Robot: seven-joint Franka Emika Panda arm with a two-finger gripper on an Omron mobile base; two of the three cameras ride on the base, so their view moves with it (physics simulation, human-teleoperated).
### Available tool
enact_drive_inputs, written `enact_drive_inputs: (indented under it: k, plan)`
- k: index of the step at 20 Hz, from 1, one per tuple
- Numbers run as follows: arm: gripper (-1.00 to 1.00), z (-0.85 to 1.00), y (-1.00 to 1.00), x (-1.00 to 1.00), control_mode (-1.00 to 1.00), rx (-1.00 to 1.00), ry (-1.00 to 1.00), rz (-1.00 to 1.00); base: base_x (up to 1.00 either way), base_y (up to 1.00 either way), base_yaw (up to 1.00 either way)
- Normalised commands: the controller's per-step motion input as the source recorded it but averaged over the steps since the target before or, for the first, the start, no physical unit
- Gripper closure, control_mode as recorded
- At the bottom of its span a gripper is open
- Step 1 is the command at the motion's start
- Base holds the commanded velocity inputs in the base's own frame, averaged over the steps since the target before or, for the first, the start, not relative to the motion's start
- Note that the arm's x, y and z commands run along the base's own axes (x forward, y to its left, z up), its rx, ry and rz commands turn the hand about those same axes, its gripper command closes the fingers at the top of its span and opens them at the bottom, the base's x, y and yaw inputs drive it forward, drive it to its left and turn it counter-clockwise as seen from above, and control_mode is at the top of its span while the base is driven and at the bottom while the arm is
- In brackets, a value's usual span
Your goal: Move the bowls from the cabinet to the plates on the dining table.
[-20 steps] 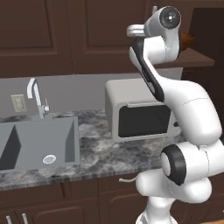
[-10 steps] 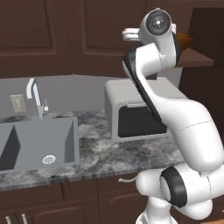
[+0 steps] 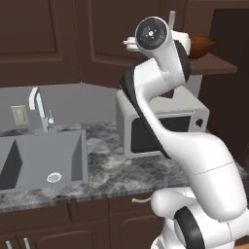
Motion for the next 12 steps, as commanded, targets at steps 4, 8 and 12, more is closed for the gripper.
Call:
enact_drive_inputs:
  k: [4,8,12]
  plan:
    - [1.0,0.0,0.77,-0.6,-1.0,0.0,0.06,-0.13,0.0,0.0,0.0]
    - [1.0,0.0,0.8,-0.53,-1.0,0.0,0.03,-0.13,0.0,0.0,0.0]
    - [1.0,-0.1,0.92,-0.61,-1.0,0.0,0.01,-0.09,0.0,0.0,0.0]
